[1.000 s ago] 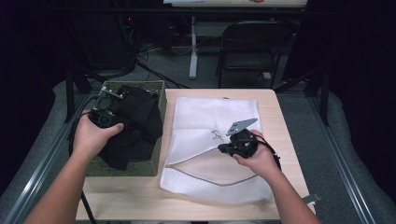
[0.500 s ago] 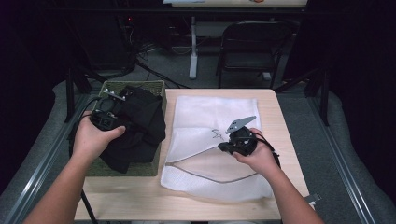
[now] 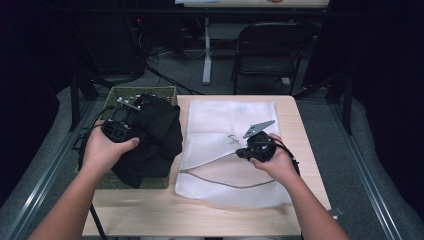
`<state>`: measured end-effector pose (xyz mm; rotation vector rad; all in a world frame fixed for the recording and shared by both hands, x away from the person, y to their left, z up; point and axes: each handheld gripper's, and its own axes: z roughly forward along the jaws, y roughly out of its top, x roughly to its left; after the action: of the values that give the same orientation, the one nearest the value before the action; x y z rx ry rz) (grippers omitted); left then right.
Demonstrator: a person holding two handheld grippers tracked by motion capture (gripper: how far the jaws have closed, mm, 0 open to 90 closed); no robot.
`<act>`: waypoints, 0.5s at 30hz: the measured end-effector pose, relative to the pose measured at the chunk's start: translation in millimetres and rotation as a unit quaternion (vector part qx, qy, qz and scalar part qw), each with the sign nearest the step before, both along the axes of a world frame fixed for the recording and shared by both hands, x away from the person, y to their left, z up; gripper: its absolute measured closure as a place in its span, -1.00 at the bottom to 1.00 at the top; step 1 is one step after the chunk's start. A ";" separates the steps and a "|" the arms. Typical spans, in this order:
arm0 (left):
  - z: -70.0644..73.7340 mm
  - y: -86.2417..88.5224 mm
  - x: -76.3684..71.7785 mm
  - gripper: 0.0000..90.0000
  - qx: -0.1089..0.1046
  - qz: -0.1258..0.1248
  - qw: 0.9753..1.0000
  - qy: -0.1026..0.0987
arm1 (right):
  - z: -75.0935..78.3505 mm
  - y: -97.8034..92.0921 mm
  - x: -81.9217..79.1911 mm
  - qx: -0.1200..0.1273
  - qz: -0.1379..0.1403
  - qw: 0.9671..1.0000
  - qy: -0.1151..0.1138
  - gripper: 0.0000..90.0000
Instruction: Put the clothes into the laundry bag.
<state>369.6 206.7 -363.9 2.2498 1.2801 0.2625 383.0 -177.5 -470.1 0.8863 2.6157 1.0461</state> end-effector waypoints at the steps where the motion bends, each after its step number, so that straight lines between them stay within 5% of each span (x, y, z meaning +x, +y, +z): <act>1: 0.1 -0.5 -0.9 0.49 0.000 -0.003 1.000 -0.001 | 0.2 -0.3 0.8 0.001 0.000 1.000 -0.001 0.99; 15: 1.1 -12.4 -10.8 0.49 -0.005 -0.028 1.000 -0.001 | 6.3 -0.9 6.5 -0.001 -0.003 1.000 -0.001 0.99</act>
<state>358.8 194.3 -362.8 2.2731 1.2129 0.2374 389.5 -178.3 -463.8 0.8919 2.6114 1.0415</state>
